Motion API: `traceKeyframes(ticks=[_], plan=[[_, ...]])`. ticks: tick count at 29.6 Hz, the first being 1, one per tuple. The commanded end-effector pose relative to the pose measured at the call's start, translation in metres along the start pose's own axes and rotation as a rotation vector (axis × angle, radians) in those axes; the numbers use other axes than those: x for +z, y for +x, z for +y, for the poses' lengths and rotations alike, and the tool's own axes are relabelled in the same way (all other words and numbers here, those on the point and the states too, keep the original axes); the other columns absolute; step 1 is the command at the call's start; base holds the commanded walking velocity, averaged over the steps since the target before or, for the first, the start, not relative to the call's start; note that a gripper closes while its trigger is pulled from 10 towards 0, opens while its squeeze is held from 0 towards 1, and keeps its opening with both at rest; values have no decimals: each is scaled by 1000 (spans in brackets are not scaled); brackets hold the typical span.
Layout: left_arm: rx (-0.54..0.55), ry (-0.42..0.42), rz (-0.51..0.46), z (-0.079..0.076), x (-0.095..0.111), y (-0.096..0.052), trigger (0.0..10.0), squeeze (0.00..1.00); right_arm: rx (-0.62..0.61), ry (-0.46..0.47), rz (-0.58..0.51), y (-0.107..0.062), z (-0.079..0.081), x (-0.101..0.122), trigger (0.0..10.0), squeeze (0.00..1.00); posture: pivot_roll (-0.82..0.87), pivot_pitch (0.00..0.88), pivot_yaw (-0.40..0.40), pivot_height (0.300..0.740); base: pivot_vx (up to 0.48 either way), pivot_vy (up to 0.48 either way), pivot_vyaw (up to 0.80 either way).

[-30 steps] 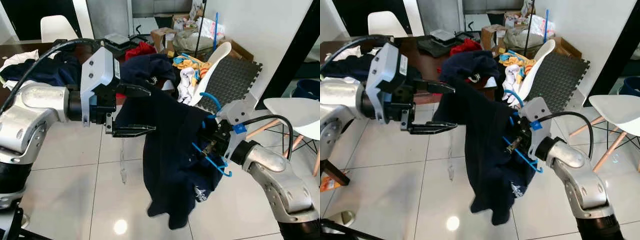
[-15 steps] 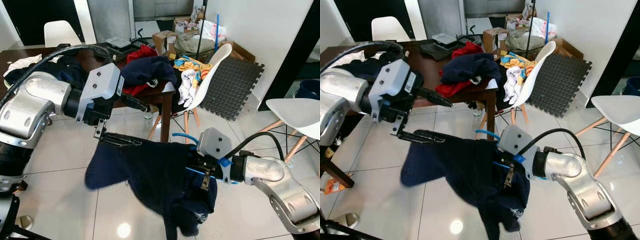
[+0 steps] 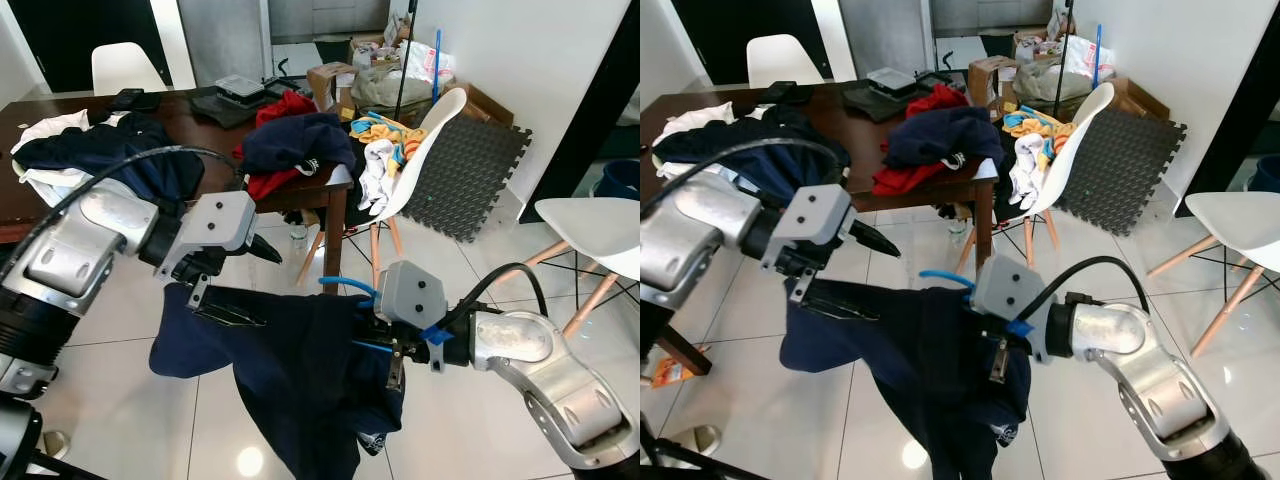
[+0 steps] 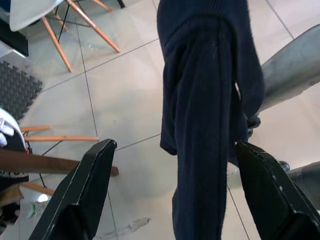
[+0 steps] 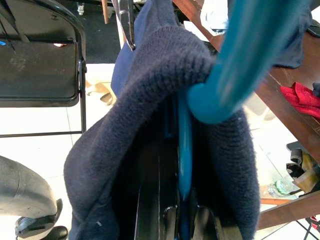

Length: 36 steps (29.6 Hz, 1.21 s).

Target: Hang hanger

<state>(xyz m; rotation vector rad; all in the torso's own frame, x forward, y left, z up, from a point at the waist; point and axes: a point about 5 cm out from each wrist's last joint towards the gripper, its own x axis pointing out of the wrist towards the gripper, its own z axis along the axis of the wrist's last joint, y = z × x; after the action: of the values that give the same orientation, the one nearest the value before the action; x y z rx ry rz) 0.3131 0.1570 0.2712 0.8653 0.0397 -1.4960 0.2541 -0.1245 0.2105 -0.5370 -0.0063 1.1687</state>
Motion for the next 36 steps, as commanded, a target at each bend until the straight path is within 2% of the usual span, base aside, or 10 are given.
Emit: traceKeyframes(ticks=[1,3,4,23,36], plan=[[-16,-3,6,-2,-4,7,10000,0,9,-30,-47,0,1,12,10000,0,22,67,46,740,0,0,0],[-16,-3,8,-2,-6,9,10000,0,11,-30,-50,0,1,13,10000,0,22,67,46,740,0,0,0],[-27,-9,2,-3,-6,10,0,0,10,-29,-53,0,1,14,10000,0,20,69,47,740,0,0,0],[-50,-13,32,-8,-18,18,0,0,-14,-19,-85,-1,-3,20,10000,0,19,69,47,740,0,0,0],[-6,-6,13,-2,-16,14,0,0,-25,-2,-94,-1,-4,21,10000,0,19,72,44,740,0,0,0]])
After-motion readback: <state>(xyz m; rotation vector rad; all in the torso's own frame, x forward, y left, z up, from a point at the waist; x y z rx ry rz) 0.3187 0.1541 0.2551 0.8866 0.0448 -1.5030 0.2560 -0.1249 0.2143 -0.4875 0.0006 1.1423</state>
